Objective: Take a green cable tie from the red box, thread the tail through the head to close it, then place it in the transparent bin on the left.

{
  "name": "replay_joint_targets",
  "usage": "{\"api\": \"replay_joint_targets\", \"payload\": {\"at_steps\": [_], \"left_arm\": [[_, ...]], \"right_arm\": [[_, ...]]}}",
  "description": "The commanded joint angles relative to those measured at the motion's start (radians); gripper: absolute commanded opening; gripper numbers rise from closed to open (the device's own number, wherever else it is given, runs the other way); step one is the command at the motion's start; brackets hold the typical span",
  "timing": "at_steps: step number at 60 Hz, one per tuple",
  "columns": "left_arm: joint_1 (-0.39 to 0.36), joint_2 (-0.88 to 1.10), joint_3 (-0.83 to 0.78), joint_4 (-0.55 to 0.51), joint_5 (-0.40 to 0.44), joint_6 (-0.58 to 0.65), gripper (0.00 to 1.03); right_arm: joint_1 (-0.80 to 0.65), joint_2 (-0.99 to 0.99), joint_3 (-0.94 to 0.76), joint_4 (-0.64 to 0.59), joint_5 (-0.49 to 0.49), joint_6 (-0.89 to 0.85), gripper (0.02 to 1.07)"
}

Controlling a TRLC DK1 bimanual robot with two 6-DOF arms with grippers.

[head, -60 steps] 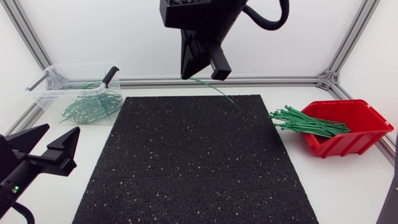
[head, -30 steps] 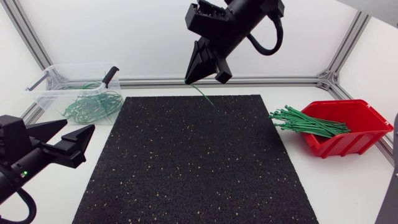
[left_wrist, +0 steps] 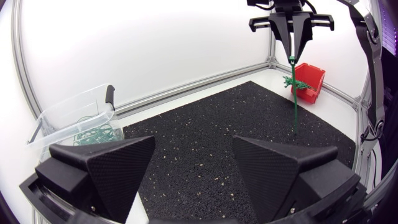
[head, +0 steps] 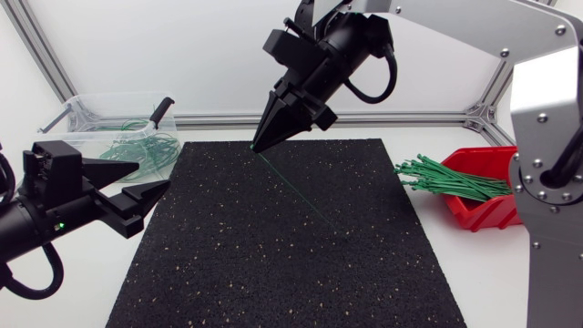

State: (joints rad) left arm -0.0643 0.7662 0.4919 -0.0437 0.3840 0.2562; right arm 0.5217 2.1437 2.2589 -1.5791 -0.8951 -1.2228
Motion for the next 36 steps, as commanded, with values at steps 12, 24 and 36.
{"api": "replay_joint_targets", "payload": {"at_steps": [12,24,36], "left_arm": [[-0.019,0.081,0.036,0.016,0.07,0.11,0.86],[-0.014,0.239,0.071,0.048,0.314,0.127,0.86],[-0.006,0.292,0.082,0.096,0.492,0.147,0.86]], "right_arm": [[0.032,0.096,0.019,-0.094,-0.111,-0.118,0.08],[0.052,0.116,-0.009,-0.139,-0.189,-0.187,0.08],[0.057,0.116,-0.044,-0.194,-0.254,-0.273,0.08]]}}
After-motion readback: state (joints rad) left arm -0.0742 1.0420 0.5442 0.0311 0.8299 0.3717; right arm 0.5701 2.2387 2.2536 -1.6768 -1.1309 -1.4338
